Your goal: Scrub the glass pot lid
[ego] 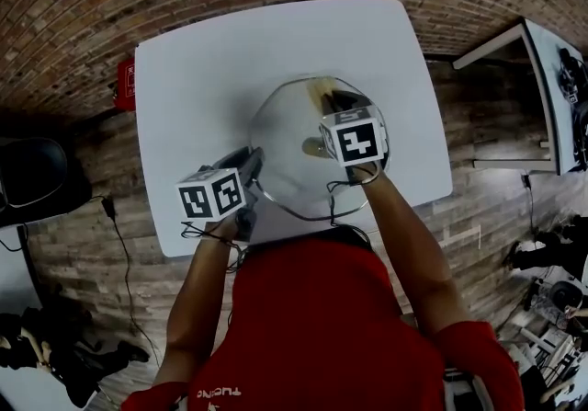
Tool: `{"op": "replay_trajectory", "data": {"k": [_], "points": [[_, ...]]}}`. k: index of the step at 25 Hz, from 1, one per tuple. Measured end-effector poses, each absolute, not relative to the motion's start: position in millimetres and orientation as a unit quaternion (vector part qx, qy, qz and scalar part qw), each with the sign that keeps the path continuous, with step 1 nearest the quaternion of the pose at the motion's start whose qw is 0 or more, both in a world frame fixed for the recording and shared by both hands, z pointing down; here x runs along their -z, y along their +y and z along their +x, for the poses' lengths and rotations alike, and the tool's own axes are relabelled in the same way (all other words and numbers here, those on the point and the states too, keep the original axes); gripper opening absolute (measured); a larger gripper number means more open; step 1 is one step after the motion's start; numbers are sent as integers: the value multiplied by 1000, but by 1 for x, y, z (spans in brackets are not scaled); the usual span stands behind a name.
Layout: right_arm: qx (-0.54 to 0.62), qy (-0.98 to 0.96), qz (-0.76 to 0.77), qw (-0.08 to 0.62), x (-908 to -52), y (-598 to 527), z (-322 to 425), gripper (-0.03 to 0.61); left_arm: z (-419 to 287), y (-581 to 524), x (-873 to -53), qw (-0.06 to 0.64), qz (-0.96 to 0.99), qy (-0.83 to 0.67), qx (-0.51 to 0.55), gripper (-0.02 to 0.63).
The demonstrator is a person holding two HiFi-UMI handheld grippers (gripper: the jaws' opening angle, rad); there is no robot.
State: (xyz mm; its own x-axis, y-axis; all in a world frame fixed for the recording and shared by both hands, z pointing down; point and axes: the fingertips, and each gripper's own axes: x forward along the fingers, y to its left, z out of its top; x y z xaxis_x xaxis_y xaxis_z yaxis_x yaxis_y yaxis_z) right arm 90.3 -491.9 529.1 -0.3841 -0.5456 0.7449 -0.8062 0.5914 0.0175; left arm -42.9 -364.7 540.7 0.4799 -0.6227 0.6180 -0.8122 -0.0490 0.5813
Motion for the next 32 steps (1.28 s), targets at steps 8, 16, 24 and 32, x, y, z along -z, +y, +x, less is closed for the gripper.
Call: {"op": "replay_trajectory", "data": {"k": [8, 16, 24, 32], "points": [[-186, -798, 447, 359, -520, -489, 122, 52, -41, -364, -541, 477, 715, -501, -99, 100], [-227, -863, 316, 323, -501, -393, 12, 52, -42, -363, -542, 478, 715, -502, -93, 98], [-227, -860, 290, 353, -531, -376, -4, 53, -42, -363, -542, 478, 714, -502, -93, 98], [-204, -847, 309, 381, -536, -384, 26, 53, -42, -362, -542, 479, 713, -504, -94, 98]]}}
